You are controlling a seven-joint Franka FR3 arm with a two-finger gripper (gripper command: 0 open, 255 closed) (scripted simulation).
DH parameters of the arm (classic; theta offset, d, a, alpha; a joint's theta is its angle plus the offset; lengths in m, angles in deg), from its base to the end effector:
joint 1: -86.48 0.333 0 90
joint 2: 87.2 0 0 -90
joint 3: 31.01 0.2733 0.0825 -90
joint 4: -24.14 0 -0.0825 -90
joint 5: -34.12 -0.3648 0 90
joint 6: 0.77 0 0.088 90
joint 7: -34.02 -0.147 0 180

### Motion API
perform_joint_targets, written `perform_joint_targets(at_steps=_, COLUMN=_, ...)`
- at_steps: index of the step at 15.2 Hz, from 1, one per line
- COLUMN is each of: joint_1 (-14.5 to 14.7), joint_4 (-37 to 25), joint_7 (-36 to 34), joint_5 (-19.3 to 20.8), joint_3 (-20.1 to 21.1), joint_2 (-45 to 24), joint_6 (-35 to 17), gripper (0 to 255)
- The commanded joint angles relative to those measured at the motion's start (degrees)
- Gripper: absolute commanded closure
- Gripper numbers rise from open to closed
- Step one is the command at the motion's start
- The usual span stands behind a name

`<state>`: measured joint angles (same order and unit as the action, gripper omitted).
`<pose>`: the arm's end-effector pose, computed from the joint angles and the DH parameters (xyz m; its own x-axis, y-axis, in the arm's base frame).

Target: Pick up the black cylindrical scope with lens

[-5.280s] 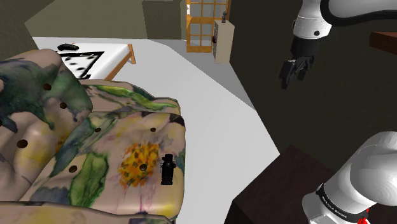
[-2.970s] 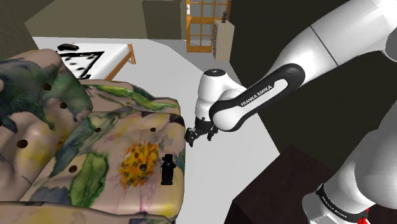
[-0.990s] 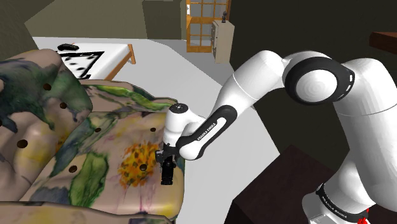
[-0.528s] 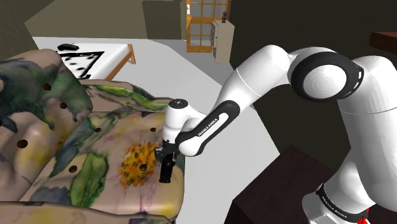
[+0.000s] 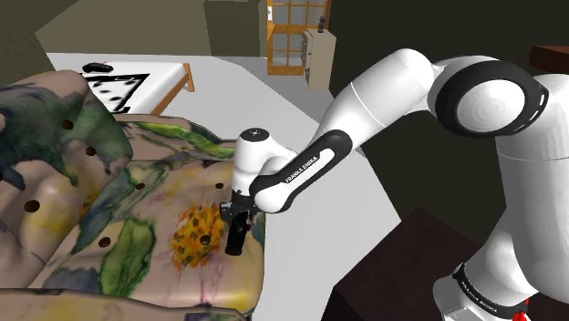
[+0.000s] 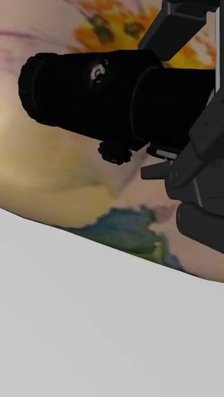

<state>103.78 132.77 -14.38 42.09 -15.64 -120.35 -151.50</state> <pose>0.5240 0.3356 0.1618 0.9727 -0.2184 0.0785 -0.2023 -0.9637 -0.1741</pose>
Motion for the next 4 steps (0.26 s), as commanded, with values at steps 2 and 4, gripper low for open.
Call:
perform_joint_targets(at_steps=2, joint_1=-0.41, joint_4=0.22, joint_7=0.25, joint_5=-0.56, joint_3=0.55, joint_2=1.87, joint_6=1.61, gripper=255)
perform_joint_targets(at_steps=4, joint_1=-0.43, joint_4=0.23, joint_7=0.26, joint_5=-0.59, joint_3=0.57, joint_2=1.96, joint_6=1.70, gripper=255)
